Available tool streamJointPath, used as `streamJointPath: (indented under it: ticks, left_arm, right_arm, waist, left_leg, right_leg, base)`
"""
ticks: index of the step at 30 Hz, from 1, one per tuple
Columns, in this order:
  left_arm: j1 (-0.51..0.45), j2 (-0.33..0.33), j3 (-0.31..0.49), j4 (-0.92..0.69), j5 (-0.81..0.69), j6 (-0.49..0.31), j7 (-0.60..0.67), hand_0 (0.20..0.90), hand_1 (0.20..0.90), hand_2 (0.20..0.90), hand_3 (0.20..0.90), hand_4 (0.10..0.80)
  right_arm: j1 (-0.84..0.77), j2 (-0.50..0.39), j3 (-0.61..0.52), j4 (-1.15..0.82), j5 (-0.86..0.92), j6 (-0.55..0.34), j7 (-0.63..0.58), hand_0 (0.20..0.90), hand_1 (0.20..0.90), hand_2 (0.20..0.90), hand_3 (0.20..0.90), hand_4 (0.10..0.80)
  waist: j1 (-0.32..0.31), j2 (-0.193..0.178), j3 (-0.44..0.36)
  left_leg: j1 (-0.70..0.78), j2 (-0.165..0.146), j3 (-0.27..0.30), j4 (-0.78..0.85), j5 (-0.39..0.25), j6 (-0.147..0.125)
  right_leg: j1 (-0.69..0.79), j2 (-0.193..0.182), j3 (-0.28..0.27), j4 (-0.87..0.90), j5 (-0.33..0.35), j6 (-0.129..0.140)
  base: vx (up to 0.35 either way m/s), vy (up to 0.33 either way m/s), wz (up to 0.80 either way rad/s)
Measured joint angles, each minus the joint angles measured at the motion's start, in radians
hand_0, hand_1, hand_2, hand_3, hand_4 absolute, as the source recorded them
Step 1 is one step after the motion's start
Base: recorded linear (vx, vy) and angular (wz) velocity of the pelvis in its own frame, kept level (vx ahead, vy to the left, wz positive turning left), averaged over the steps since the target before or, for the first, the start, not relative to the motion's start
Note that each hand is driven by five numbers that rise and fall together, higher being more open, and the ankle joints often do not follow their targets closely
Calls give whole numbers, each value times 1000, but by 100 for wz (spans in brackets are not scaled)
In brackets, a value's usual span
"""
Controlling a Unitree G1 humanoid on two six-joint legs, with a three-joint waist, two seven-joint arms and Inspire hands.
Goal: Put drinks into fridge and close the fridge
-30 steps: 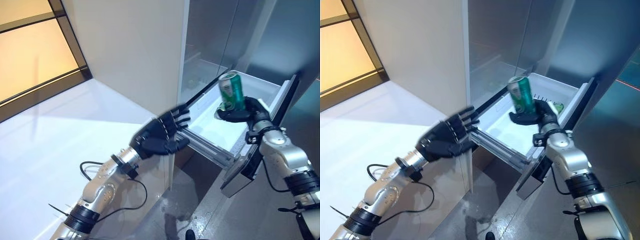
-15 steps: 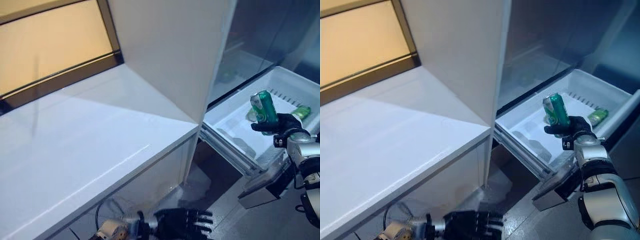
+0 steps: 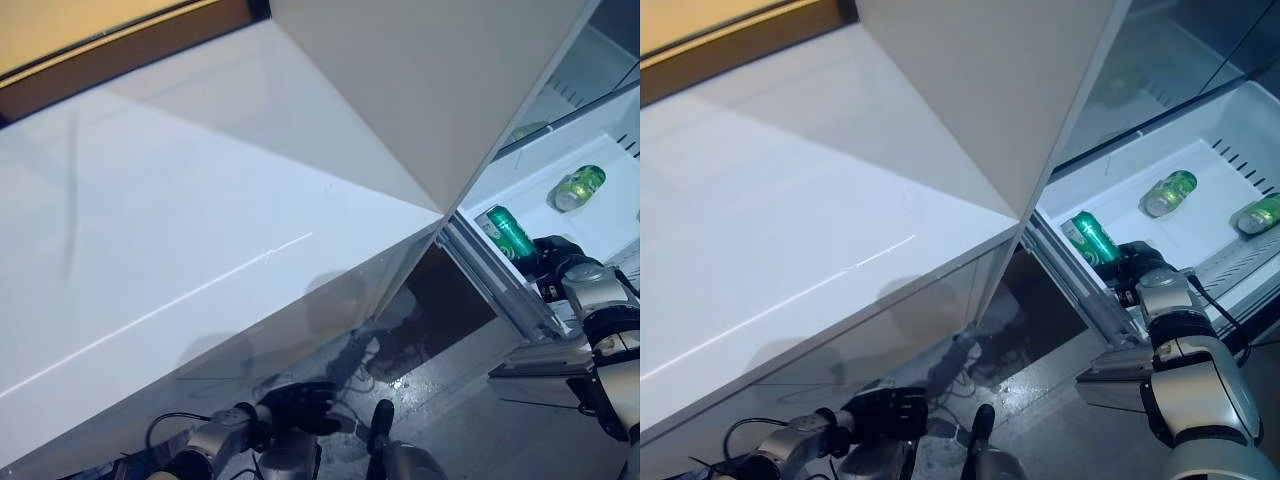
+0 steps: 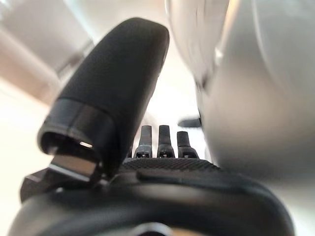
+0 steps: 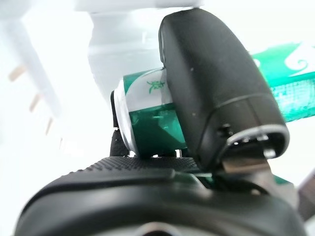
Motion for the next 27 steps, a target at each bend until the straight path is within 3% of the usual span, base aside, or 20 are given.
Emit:
streamJointPath:
  ticks: [3, 5, 6, 7, 15, 18, 22, 27]
  left_arm:
    - [-10, 0, 69, 83, 40, -2, 44, 900, 900, 900, 900, 800]
    - [-11, -2, 130, 134, 40, -4, 74, 900, 900, 900, 900, 800]
    - [-9, -1, 153, 150, 40, -2, 95, 900, 900, 900, 900, 800]
    - [-6, -1, 173, 163, 40, -2, 108, 900, 900, 900, 900, 800]
    - [9, -1, 258, 184, 25, 1, 152, 900, 900, 900, 900, 800]
    - [31, -9, 313, 173, -11, 1, 149, 900, 900, 900, 900, 800]
    - [44, -12, 338, 149, -10, 1, 148, 900, 900, 900, 900, 800]
    - [82, -34, 371, 142, -3, -2, 148, 900, 900, 900, 900, 800]
  right_arm:
    - [-6, -8, 0, 10, -73, 29, 42, 300, 300, 300, 200, 100]
    - [-21, -11, 1, 33, -100, 44, 68, 347, 347, 347, 255, 155]
    - [-27, -14, 1, 38, -115, 52, 77, 436, 436, 436, 359, 259]
    - [-28, -14, 1, 38, -120, 55, 80, 900, 900, 900, 900, 800]
    - [-56, -40, -1, 45, -107, 53, 101, 900, 900, 900, 900, 800]
    - [-49, -57, -28, -26, -27, 47, 101, 900, 900, 900, 900, 800]
    - [-18, -122, -75, -215, 95, 9, 99, 900, 900, 900, 900, 800]
    - [74, -159, -226, -477, 215, -49, 75, 900, 900, 900, 900, 800]
  waist:
    - [9, -1, 8]
    - [16, -1, 10]
    - [19, 0, 13]
    - [20, 0, 14]
    - [24, 14, 30]
    - [13, 13, 30]
    - [2, 13, 30]
    - [-12, -5, 21]
  left_leg:
    - [-2, 0, -1, 1, 0, 0]
    - [-13, 0, -2, 5, 0, -1]
    - [-15, -1, -2, 7, 0, -1]
    - [-16, 0, -3, 8, 0, -1]
    - [-31, -3, -3, 25, -1, -2]
    - [-29, -4, 0, 25, -1, -2]
    - [-20, -3, 2, 20, 0, -3]
    - [45, 2, 35, -15, -1, -2]
  right_leg:
    - [0, 0, -1, 0, 0, 0]
    - [-10, 0, -2, 1, 0, -1]
    - [-12, 0, -3, 2, 1, -1]
    - [-12, 0, -3, 2, 1, -1]
    - [-27, -4, -3, 17, 1, -1]
    - [-27, -3, 0, 17, 3, -2]
    - [-22, 0, 3, 17, 6, -5]
    - [12, 5, 39, 15, 5, -4]
  base:
    - [-61, -11, 2]
    - [-47, 6, 1]
    - [-46, 13, 2]
    - [-34, 13, 1]
    - [-23, 44, 0]
    - [7, 41, -4]
    - [8, 26, -2]
    - [42, 35, -21]
